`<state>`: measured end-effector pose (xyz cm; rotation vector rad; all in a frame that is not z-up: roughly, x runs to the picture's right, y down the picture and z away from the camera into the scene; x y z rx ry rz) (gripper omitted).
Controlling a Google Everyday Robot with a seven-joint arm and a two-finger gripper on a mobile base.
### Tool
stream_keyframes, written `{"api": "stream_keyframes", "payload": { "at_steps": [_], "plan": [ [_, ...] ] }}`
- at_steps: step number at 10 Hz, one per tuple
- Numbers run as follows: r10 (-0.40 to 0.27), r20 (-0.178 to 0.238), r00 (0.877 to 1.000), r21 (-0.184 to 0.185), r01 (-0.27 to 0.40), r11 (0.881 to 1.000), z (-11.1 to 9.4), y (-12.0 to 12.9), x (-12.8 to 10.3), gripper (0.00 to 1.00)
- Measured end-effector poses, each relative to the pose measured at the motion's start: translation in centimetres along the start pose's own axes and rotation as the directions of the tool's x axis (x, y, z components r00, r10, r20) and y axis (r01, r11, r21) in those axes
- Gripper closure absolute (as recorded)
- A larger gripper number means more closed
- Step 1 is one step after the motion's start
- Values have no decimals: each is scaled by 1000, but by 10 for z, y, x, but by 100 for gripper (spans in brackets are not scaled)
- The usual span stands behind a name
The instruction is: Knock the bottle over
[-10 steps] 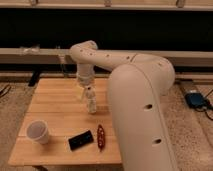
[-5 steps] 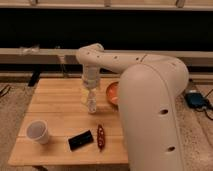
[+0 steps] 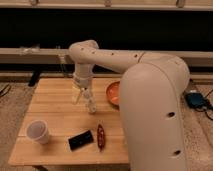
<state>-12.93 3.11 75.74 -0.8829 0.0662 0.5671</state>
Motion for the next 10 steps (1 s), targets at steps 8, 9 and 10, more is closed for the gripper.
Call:
{"api": "stream_keyframes", "payload": {
  "at_steps": [8,9,10],
  "plan": [
    [-44,28,999,-119,47,992,-19,36,-19,20],
    [-51,28,998,-140,55,989,-18,44,-21,20],
    [-54,28,998,-155,58,986,-17,49,-22,20]
  ]
}}
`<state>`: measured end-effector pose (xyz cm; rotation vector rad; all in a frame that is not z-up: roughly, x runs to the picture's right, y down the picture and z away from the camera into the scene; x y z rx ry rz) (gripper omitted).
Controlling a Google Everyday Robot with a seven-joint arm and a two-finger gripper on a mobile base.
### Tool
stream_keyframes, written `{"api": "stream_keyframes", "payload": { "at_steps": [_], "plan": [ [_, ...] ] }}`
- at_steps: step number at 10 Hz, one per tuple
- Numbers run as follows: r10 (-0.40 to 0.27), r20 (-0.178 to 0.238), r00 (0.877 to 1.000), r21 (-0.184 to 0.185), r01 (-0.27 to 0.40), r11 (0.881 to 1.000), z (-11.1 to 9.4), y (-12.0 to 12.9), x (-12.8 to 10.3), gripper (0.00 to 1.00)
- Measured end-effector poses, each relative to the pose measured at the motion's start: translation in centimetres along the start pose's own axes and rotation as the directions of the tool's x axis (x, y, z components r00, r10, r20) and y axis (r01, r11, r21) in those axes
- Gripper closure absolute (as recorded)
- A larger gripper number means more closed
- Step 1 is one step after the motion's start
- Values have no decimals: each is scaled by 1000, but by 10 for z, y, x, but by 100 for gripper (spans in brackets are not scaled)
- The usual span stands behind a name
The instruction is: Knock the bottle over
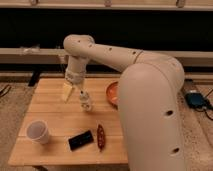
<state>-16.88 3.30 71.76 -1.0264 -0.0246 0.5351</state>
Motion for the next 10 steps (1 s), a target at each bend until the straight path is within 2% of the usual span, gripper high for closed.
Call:
{"api": "stream_keyframes", "payload": {
  "at_steps": [2,5,10],
  "plan": [
    [-5,-4,1000,-48,5,999,8,16,0,20],
    [10,-3,1000,-90,-10,996,20,30,3,20],
    [21,12,1000,-86,-19,996,23,27,5,20]
  ]
}}
